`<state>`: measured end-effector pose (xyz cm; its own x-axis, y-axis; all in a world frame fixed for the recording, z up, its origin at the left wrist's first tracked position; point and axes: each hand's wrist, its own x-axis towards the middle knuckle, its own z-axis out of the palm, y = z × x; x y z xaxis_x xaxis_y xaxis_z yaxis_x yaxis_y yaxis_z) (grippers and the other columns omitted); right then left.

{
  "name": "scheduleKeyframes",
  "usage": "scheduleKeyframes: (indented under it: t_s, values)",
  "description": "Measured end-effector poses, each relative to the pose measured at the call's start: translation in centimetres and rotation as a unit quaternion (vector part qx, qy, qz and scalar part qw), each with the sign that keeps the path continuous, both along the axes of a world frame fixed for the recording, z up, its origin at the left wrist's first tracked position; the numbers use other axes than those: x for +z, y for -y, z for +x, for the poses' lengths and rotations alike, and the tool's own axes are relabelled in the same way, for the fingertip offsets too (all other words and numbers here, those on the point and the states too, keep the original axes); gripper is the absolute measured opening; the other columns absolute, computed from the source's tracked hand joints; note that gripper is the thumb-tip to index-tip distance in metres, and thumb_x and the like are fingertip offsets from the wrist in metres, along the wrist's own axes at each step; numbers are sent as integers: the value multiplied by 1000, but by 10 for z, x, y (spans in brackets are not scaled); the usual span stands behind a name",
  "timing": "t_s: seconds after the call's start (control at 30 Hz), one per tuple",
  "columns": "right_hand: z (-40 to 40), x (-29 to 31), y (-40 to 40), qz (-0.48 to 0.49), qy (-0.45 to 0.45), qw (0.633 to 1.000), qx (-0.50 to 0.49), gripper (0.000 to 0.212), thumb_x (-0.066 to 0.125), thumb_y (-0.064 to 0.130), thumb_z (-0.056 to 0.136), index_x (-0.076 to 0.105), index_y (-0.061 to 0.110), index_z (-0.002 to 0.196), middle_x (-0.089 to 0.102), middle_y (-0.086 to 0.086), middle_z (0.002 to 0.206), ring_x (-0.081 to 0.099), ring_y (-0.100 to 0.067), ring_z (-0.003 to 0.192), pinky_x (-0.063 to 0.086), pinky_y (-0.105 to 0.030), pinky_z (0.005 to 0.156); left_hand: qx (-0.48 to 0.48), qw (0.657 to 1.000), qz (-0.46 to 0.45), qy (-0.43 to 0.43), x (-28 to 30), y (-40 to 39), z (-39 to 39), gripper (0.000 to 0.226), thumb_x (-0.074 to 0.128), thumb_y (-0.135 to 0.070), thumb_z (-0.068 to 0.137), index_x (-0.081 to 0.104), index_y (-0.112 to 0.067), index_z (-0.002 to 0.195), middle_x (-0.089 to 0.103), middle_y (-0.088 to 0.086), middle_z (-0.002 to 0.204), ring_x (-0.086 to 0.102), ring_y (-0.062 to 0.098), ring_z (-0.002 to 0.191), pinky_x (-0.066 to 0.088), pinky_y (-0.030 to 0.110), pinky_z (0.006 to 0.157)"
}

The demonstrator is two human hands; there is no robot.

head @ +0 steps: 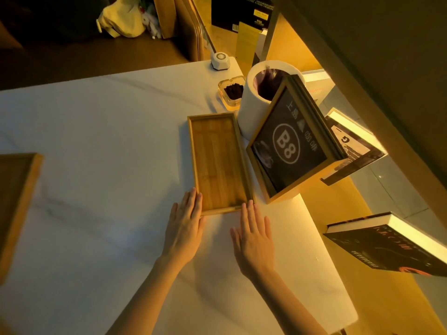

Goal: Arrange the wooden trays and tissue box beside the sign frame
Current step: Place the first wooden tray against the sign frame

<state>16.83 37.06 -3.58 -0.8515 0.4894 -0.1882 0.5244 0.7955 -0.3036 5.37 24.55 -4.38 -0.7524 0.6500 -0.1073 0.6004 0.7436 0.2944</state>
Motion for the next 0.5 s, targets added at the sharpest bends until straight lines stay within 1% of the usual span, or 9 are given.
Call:
scheduleKeyframes:
  t_s: [0.03, 0.1, 0.2, 0.37, 0.5]
  values:
    - [0, 0, -1, -10, 1, 1000, 8, 60, 8, 51, 89, -5, 21, 139, -8, 4, 148, -12, -21, 137, -9, -38, 109, -2, 1000, -3, -2, 0, 0, 0, 55, 25, -32, 88, 27, -5, 135, 37, 17, 143, 38, 33, 130, 36, 50, 100]
    - [1, 2, -4, -15, 9, 1000, 14, 60, 4, 52, 87, -13, 23, 137, -17, 6, 146, -21, -18, 135, -15, -34, 108, -2, 1000, 4, 1, 0, -3, 0, 52, 30, -28, 89, 29, -3, 134, 38, 19, 142, 38, 35, 129, 36, 51, 100]
    - [1, 2, -6, -18, 5, 1000, 1, 60, 4, 53, 88, -13, 23, 136, -17, 5, 147, -20, -18, 135, -12, -34, 109, 2, 1000, 10, 1, -1, -7, 4, 50, 38, -23, 88, 31, 0, 132, 40, 21, 140, 40, 37, 127, 38, 51, 98]
    - [6, 4, -13, -16, 15, 1000, 10, 60, 3, 52, 87, -14, 22, 136, -18, 5, 146, -21, -17, 135, -14, -31, 108, 4, 1000, 14, -2, -1, -12, 11, 53, 29, -28, 86, 34, 0, 131, 45, 22, 137, 44, 36, 125, 39, 49, 96]
    - [9, 2, -17, -8, 12, 1000, 12, 60, 4, 51, 88, -10, 20, 138, -13, 4, 148, -17, -18, 137, -12, -33, 109, 8, 1000, 21, -2, -3, -15, 16, 53, 28, -29, 87, 34, -1, 131, 44, 23, 137, 43, 35, 126, 39, 49, 98]
